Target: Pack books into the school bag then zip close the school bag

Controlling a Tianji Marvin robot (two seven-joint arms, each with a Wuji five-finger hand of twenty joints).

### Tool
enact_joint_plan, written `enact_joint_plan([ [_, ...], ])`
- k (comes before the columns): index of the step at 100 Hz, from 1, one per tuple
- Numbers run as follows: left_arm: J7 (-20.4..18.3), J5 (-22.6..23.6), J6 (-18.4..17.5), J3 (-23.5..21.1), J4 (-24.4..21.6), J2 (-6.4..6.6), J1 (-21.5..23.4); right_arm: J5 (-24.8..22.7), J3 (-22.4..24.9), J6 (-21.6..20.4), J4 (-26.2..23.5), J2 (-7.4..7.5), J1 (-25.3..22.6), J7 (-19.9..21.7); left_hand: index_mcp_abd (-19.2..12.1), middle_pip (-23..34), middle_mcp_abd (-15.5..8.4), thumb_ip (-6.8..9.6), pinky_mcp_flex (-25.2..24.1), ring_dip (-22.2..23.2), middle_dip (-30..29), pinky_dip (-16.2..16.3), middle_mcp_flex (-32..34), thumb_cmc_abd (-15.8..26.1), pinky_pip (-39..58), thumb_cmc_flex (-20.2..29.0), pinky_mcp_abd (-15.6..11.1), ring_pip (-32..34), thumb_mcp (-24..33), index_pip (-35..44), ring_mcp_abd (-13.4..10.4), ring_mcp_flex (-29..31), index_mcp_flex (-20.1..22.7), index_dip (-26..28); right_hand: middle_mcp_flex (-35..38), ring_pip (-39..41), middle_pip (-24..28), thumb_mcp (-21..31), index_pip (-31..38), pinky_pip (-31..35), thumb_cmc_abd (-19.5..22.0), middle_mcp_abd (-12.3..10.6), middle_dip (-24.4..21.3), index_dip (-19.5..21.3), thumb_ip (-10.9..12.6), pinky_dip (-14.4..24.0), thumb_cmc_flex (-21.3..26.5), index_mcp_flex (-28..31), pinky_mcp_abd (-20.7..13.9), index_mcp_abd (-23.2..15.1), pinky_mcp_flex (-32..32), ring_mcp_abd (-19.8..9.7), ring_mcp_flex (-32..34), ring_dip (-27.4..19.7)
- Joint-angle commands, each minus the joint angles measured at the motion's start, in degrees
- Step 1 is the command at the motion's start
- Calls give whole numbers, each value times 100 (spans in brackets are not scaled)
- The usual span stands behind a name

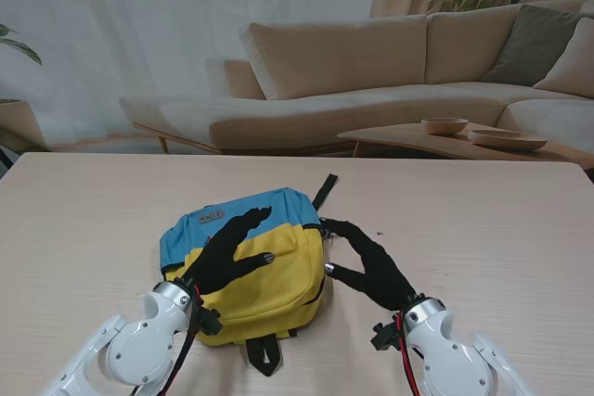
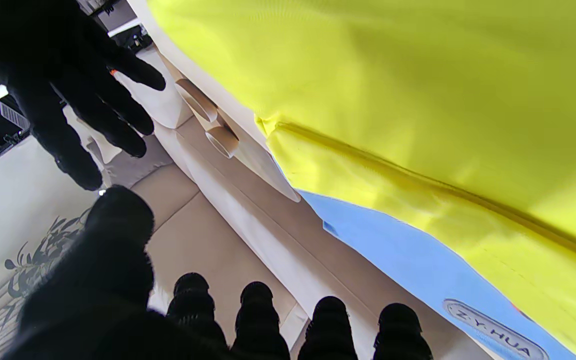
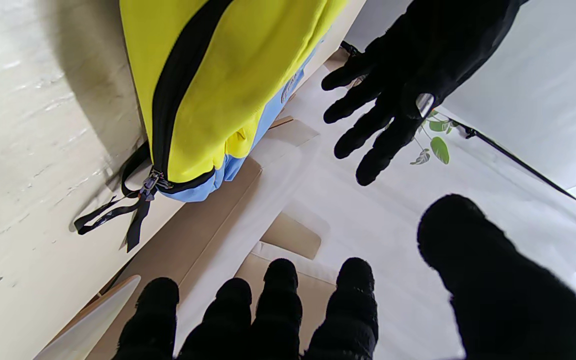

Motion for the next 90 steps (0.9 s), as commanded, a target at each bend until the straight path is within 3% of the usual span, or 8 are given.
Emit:
enact_joint_plan([
  [1,84,-57,-15,-12,39,-84,44,-104,-56,-66,95,-17,59,33,-187,-142,-239,120,-25,-143,-154,-126,-42,111,-234,-271,-177,-144,-20,-102,-252,43,-64,-130,-126,-160,-216,-323,-578,-344,242,-366,-133,-95,322,95,-374,-95,-102,-201,-43,-271,-277,-1],
  [9,192,-195,-27,-25,108,-124,34,-42,-97,-108,173,-25,145,31,-204,-129,-258,116,-11,-181,-172,-174,-32,130,-264,-285,-194,-150,-28,-62,-249,46,-49,-110,-148,-183,-273,-508,-1300,-637,427,-365,-146,276,381,381,-427,61,-76,-178,-32,-264,-304,22],
  [42,186,-287,101,-64,62,-136,51,348,-145,62,168,-68,355,63,-263,-148,-221,136,4,-242,-199,-307,-49,-3,-300,-161,-202,-161,47,-3,-271,39,-74,158,-145,-222,-329,-630,-1381,-816,540,-361,-178,444,350,511,-332,28,15,-155,-107,-214,-350,56],
  [45,172,-283,104,-68,45,-131,59,366,-149,80,170,-69,372,77,-252,-162,-211,139,7,-276,-243,-326,-49,-17,-306,-151,-203,-169,59,-18,-271,41,-72,174,-182,-236,-571,-661,-1419,-895,557,-376,-303,458,356,584,-336,37,27,-156,-88,-212,-348,50],
  [90,5,-110,-58,-126,-103,-65,180,312,-99,-56,230,-59,321,72,-313,-120,-209,136,16,-372,-251,-481,-47,-62,-350,-125,-218,-163,73,23,-271,36,-61,284,-184,-244,-662,-895,-1424,-1132,673,-364,-335,480,413,739,-447,42,104,-120,-42,-202,-352,4],
])
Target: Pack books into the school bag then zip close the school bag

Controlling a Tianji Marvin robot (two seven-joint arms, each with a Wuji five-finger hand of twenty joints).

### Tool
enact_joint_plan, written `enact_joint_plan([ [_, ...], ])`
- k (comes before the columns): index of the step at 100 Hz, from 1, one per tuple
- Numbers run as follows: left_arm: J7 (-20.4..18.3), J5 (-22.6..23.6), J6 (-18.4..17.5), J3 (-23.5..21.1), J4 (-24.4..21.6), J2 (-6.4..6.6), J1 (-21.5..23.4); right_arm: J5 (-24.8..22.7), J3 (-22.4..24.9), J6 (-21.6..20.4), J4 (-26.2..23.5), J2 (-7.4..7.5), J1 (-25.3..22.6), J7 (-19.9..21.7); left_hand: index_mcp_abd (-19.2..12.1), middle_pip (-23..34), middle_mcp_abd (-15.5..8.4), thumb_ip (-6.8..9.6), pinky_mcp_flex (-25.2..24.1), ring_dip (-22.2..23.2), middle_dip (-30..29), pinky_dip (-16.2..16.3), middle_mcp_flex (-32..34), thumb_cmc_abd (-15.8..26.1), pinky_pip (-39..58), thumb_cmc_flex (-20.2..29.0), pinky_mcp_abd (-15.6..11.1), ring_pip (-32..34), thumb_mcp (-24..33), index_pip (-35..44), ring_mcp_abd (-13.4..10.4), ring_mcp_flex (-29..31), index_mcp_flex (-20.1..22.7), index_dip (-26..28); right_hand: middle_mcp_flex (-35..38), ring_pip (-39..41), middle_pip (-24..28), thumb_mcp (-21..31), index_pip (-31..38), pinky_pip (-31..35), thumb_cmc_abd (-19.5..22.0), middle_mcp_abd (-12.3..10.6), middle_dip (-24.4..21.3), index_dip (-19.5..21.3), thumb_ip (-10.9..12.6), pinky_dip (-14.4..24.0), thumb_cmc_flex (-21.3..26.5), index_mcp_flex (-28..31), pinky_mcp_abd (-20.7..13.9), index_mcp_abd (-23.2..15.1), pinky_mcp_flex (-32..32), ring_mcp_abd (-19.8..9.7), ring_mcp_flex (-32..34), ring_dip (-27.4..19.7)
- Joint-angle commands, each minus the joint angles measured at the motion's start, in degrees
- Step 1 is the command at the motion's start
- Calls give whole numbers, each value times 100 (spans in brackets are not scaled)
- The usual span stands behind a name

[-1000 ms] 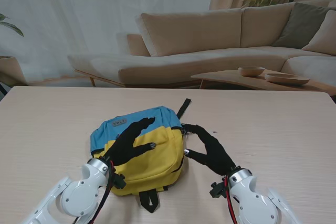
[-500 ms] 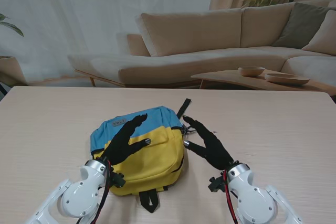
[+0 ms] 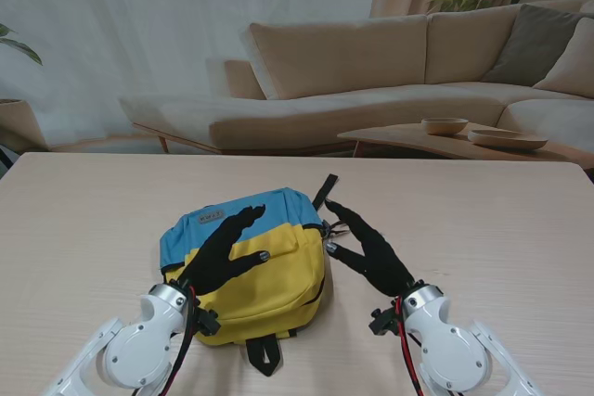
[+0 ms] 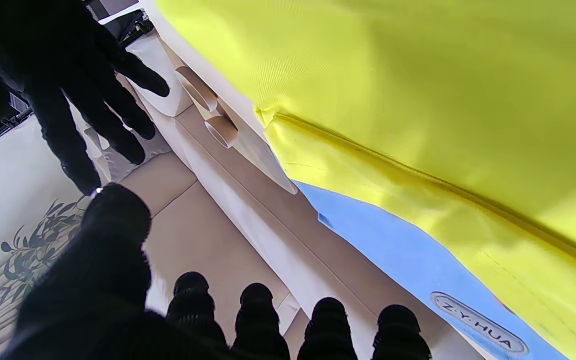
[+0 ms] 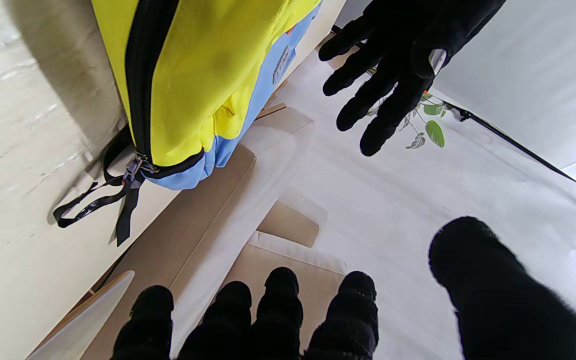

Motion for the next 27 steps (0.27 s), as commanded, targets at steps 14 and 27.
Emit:
enact_joint_plan([
  [14,-64,50,-55,-7,-96,-13,85,-37,-7,-99,-26,-29,-86,80,-296,-62,-186,136,-13,-108,-28,-203,-48,-7,-268,-51,-168,-151,81,-7,-215,35,-68,121,-128,-147,-151,-254,-130,-280,54,-312,-60,109,211,131,-143,1,-100,-114,-17,-198,-296,-7],
  [27,-90,50,-95,-21,-88,-5,95,-24,10,-141,-40,-33,-113,59,-293,-64,-188,135,-12,-113,-25,-222,-47,-11,-268,-50,-171,-154,82,-11,-222,34,-65,135,-134,-144,-112,-253,-121,-380,41,-311,-40,192,245,260,-129,-8,-99,-109,7,-200,-292,-1],
])
